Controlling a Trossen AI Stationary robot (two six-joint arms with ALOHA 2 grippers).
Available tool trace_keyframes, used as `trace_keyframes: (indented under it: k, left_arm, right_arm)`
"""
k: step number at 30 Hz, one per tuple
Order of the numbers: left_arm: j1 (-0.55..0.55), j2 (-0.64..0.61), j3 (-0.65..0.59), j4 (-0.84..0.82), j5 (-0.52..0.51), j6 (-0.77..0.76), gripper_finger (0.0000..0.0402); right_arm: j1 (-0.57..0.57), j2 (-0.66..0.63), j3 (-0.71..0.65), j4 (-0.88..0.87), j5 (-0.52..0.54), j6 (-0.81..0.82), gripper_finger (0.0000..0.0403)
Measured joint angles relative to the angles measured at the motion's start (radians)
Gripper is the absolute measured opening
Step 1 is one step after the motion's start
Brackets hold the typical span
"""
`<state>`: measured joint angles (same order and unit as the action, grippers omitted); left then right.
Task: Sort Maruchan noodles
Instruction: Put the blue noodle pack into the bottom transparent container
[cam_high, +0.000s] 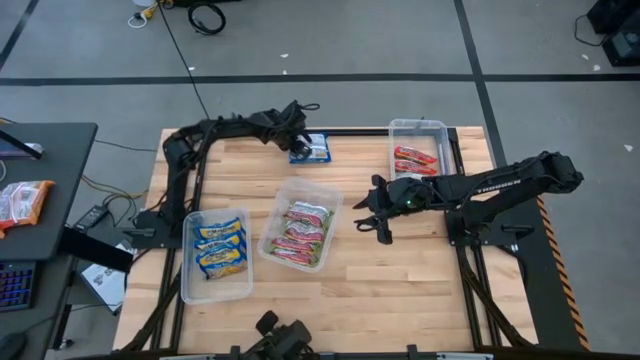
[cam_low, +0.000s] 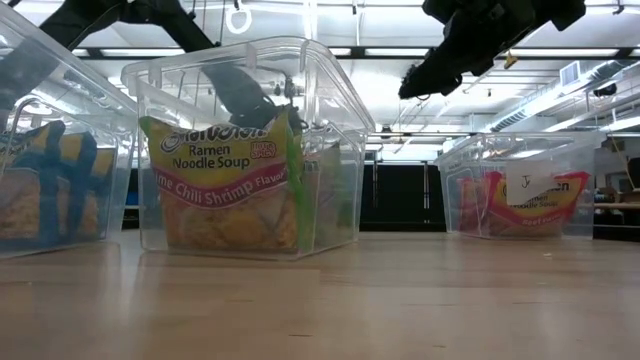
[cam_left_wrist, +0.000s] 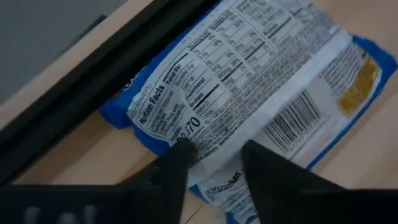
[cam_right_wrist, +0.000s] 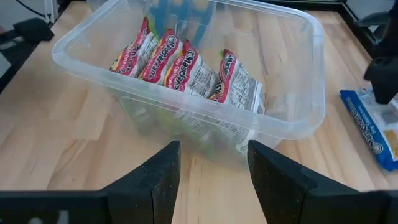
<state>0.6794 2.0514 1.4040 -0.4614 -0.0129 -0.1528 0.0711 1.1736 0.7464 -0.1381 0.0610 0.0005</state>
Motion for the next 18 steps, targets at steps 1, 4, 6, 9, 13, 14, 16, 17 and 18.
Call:
trace_keyframes:
  k: [1,4,6,9,13,14,16,17,18]
  left_arm:
    - [-0.006,0.000,0.000,0.000,-0.020,0.018,0.0136]
    - [-0.018,0.000,0.000,0.000,-0.064,0.059,0.0054]
    - [-0.020,0.000,0.000,0.001,-0.064,0.068,0.0016]
    - [-0.015,-0.022,-0.002,-0.024,-0.050,0.101,0.0011]
    - [-0.014,-0.108,-0.002,-0.068,-0.028,0.138,0.0005]
    - [-0.014,-0.138,-0.002,-0.074,-0.021,0.152,0.0005]
    - [-0.014,-0.213,-0.002,-0.078,0.002,0.171,0.0004]
    - [-0.014,-0.251,-0.002,-0.076,0.023,0.182,0.0004]
    - [-0.014,-0.292,-0.002,-0.072,0.050,0.189,0.0004]
  right_arm:
    - [0.000,0.000,0.000,0.000,0.000,-0.001,0.0191]
    - [0.000,0.000,0.000,0.002,0.014,-0.004,0.0191]
    - [0.003,0.000,0.000,0.002,0.054,-0.019,0.0191]
    - [0.015,0.000,0.000,0.002,0.153,-0.064,0.0191]
    - [0.031,-0.003,0.000,0.017,0.297,-0.157,0.0191]
    - [0.035,-0.003,0.000,0.030,0.330,-0.185,0.0191]
    - [0.040,-0.003,0.000,0.066,0.391,-0.250,0.0191]
    - [0.041,-0.003,0.000,0.087,0.412,-0.288,0.0191]
    - [0.042,-0.003,0.000,0.110,0.426,-0.325,0.0191]
